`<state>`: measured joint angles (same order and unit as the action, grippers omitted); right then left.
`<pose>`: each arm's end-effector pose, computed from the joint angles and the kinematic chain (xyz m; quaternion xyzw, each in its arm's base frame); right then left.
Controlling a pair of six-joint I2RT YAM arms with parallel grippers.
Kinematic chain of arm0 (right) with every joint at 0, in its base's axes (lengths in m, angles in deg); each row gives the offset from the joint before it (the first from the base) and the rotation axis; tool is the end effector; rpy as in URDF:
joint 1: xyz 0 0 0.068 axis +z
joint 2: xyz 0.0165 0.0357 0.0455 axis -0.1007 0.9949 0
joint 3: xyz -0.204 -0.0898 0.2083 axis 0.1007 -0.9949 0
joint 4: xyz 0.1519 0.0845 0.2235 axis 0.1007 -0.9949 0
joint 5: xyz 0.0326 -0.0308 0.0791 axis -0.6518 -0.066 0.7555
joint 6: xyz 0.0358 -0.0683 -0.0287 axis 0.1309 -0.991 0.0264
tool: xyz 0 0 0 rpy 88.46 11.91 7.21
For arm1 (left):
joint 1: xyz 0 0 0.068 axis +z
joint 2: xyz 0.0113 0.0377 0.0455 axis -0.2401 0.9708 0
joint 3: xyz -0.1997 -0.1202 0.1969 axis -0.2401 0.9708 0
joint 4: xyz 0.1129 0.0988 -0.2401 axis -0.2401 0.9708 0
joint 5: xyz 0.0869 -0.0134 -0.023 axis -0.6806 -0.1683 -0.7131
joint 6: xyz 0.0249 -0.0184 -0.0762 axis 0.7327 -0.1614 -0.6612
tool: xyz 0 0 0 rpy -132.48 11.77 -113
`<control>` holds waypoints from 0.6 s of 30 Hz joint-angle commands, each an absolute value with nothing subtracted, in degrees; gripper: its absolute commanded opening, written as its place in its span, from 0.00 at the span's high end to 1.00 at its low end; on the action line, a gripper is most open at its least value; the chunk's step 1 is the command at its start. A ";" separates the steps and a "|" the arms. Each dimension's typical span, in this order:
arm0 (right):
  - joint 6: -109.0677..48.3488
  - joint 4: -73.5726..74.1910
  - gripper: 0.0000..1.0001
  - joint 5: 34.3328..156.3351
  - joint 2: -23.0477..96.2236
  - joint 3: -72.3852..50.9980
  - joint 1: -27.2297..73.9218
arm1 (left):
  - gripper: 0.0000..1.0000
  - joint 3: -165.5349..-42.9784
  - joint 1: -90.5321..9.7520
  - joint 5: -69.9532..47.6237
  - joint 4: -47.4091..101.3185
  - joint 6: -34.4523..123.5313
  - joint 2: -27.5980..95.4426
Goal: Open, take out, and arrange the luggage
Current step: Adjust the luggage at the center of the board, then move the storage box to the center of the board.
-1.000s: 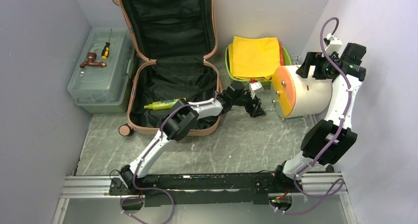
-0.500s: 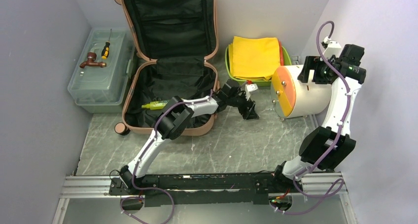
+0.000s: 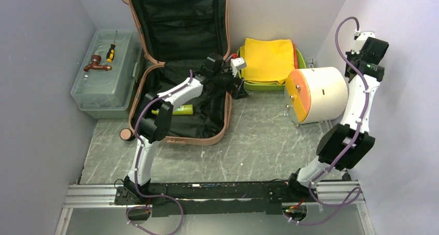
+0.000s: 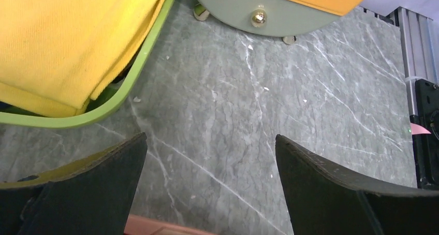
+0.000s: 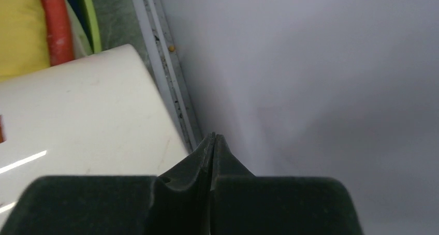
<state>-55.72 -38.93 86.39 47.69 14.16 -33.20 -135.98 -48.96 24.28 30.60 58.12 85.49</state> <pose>0.3649 -0.1912 0.4325 0.0731 0.8695 -0.1998 0.4457 0.4489 -0.3755 0.2487 0.4389 0.6767 -0.4430 0.3914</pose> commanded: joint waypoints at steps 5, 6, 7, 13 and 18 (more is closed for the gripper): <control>-60.56 -33.62 1.00 81.53 54.88 14.01 -33.55 | 0.00 -140.91 -48.37 25.20 42.14 64.46 82.97; -61.02 -33.54 1.00 82.15 55.54 14.06 -33.55 | 0.01 -141.40 -48.08 25.22 42.64 64.84 83.10; -61.56 -33.88 1.00 83.27 56.33 14.34 -33.55 | 0.00 -141.90 -47.87 25.18 43.09 65.25 83.18; -68.47 -42.19 1.00 98.41 59.88 16.54 -33.62 | 0.01 -145.39 -47.29 24.83 43.53 66.18 85.35; -73.25 -48.07 1.00 110.80 57.84 12.55 -33.55 | 0.00 -145.64 -47.44 22.90 37.57 62.97 87.85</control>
<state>-69.45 -36.96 95.48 58.90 15.14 -34.97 -144.09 -47.21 24.12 42.49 64.35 85.67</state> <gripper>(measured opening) 0.005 0.994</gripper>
